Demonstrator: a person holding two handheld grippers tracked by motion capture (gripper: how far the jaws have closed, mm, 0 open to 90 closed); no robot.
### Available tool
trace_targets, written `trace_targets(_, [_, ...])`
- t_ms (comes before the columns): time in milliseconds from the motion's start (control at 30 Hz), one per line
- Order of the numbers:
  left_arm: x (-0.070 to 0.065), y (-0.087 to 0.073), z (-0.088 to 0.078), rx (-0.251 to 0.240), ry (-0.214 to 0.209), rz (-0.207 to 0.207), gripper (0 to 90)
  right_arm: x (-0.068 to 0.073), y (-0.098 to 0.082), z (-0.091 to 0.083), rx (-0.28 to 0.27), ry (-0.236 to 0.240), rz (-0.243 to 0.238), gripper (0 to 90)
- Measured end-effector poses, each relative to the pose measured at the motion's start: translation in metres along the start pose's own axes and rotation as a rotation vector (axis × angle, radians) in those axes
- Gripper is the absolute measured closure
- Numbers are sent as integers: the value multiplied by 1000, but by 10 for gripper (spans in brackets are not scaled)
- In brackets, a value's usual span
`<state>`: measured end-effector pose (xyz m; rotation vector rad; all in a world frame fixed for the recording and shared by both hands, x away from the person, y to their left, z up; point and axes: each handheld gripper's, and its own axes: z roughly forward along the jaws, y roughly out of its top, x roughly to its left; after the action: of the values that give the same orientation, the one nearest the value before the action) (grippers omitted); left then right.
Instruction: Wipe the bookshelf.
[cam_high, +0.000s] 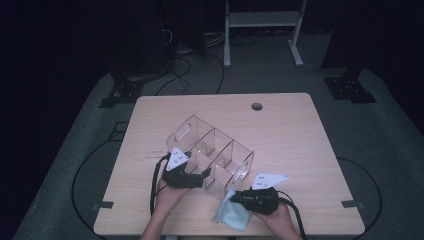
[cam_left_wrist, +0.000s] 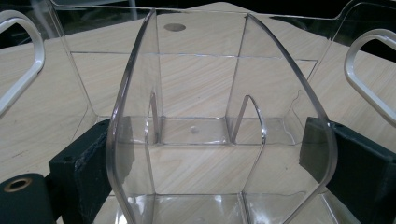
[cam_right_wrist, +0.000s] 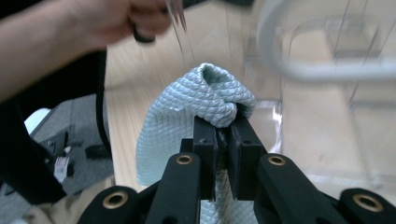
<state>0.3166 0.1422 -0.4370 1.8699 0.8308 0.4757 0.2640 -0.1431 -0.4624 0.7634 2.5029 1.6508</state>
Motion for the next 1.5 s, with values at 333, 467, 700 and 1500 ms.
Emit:
trace_targets(333, [0,0,0,0,-1,-5,61,-1,-4,2,9,-20,-14,825])
trace_targets(467, [0,0,0,0,-2,-5,61,-2,-6,3,13,-12,2,824])
trace_targets(700, [0,0,0,1,1,-3,61,2,7,-8,-57,-5,-16,825])
trace_targets(1500, [-1,2,-2,17,-54,23,61,-11,0,-12,-20,-34,17,826])
